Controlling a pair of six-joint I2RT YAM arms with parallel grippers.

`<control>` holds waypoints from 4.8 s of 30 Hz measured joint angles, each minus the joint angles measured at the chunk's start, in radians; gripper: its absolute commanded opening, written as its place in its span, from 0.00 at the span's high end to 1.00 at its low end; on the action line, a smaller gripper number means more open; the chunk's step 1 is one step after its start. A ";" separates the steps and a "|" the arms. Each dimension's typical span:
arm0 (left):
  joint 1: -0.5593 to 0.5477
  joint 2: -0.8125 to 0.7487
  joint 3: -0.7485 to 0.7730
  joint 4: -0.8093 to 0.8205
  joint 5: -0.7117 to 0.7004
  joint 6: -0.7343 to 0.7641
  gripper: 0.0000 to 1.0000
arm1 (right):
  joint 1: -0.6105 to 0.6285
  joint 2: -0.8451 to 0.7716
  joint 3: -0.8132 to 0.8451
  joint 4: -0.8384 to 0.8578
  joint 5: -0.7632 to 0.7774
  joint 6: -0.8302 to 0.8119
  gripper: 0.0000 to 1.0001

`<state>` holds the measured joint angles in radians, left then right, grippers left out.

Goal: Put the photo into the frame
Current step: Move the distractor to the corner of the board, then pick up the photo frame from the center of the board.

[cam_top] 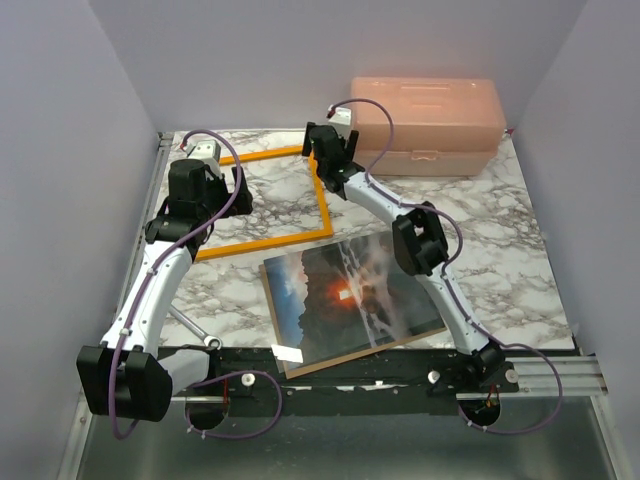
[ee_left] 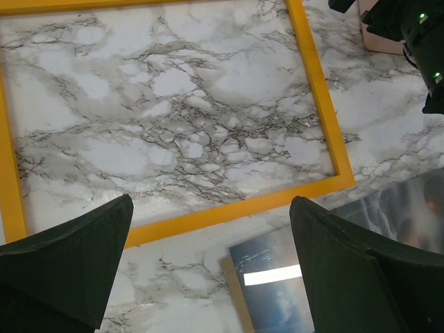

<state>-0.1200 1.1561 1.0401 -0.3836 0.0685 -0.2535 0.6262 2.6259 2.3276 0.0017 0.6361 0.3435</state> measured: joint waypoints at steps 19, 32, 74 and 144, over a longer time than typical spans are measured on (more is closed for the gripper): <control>0.000 0.002 0.000 0.000 0.000 0.002 0.01 | -0.107 -0.227 -0.277 -0.072 -0.101 0.059 0.00; -0.007 0.006 0.000 -0.001 0.026 0.015 0.01 | -0.100 -0.417 -0.543 -0.259 -0.361 0.076 0.00; -0.248 0.116 0.048 -0.066 -0.007 0.177 0.02 | 0.029 -0.329 -0.387 -0.683 -0.545 0.092 0.99; -0.671 0.160 -0.068 -0.008 -0.576 0.564 1.00 | -0.020 -0.877 -0.462 -0.961 -0.568 0.079 0.17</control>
<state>-0.7910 1.3159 0.9718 -0.3920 -0.5076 0.3107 0.6064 1.7493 1.8656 -0.9588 0.0685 0.4229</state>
